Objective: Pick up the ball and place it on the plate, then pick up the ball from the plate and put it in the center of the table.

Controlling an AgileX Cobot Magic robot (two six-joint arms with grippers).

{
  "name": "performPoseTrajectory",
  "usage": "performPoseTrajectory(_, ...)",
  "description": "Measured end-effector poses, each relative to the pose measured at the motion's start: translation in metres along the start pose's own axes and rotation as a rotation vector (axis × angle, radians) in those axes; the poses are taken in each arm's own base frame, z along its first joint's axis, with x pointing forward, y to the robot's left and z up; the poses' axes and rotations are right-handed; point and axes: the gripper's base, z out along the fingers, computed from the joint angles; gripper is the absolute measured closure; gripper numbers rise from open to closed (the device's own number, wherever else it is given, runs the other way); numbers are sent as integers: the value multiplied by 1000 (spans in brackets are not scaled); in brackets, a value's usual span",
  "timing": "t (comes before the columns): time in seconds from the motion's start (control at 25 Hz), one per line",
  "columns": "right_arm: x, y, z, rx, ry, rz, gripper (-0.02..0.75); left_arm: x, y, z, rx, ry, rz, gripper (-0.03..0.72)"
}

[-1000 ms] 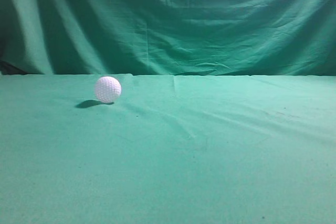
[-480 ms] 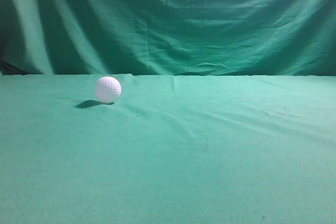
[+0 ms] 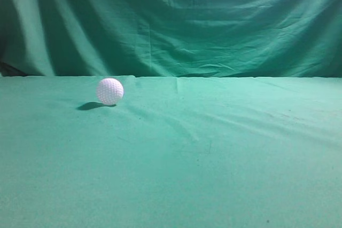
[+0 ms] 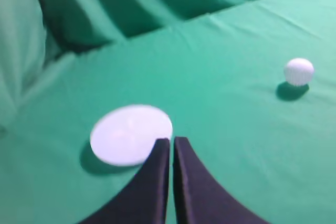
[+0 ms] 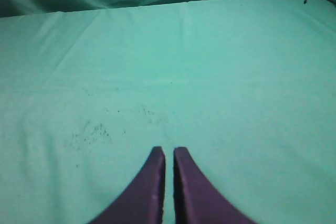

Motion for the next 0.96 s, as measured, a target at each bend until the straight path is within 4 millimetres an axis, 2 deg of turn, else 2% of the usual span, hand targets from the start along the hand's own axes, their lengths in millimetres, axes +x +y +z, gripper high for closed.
performPoseTrajectory(0.12, 0, 0, 0, 0, 0, 0, 689, 24, -6, 7, -4, 66, -80, 688)
performPoseTrajectory(0.2, 0, 0, 0, 0, 0, 0, 689, 33, -8, 10, 0, 85, -104, 688)
performPoseTrajectory(0.96, 0, 0, 0, 0, 0, 0, 689, 36, -10, 9, 10, 122, -136, 688)
